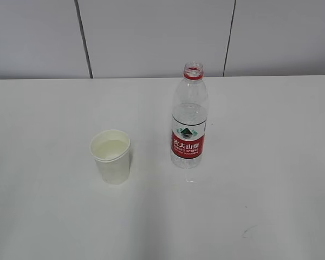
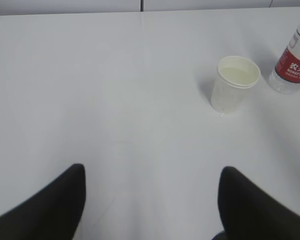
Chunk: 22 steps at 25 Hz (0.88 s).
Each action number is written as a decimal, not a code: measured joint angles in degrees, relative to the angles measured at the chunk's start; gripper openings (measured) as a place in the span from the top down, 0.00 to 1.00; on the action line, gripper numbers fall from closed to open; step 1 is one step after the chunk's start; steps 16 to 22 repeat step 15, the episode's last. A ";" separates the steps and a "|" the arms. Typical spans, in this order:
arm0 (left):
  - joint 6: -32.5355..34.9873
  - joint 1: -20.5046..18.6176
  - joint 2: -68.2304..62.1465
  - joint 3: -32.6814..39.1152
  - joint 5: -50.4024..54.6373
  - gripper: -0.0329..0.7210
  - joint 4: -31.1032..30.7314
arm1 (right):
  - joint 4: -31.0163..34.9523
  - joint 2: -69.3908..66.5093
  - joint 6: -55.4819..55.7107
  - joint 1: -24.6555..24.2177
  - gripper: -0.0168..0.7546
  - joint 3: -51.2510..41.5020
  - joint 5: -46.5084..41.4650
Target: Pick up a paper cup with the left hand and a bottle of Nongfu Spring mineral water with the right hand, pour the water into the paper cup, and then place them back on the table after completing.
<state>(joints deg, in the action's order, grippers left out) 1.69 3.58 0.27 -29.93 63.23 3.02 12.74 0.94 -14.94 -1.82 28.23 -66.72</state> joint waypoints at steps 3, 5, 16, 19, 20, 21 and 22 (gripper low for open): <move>0.00 0.00 0.00 0.00 0.00 0.29 0.03 | 0.00 0.00 0.00 0.00 0.22 0.00 0.00; 0.00 0.00 0.00 0.00 0.00 0.30 0.03 | 0.00 0.00 0.00 0.00 0.22 0.00 0.00; 0.00 0.00 0.00 0.00 0.00 0.34 0.03 | 0.00 0.00 0.00 0.00 0.22 0.00 0.00; 0.00 0.00 0.00 0.00 0.00 0.34 0.03 | 0.00 0.00 0.00 0.00 0.22 0.00 0.00; 0.00 0.00 0.00 0.00 0.00 0.34 0.03 | 0.00 0.00 0.00 0.00 0.22 0.00 0.00; 0.00 0.00 0.00 0.00 0.00 0.34 0.03 | 0.00 0.00 0.00 0.00 0.22 0.00 0.00; 0.00 0.00 0.00 0.00 0.00 0.34 0.03 | 0.00 0.00 0.00 0.00 0.22 0.00 0.00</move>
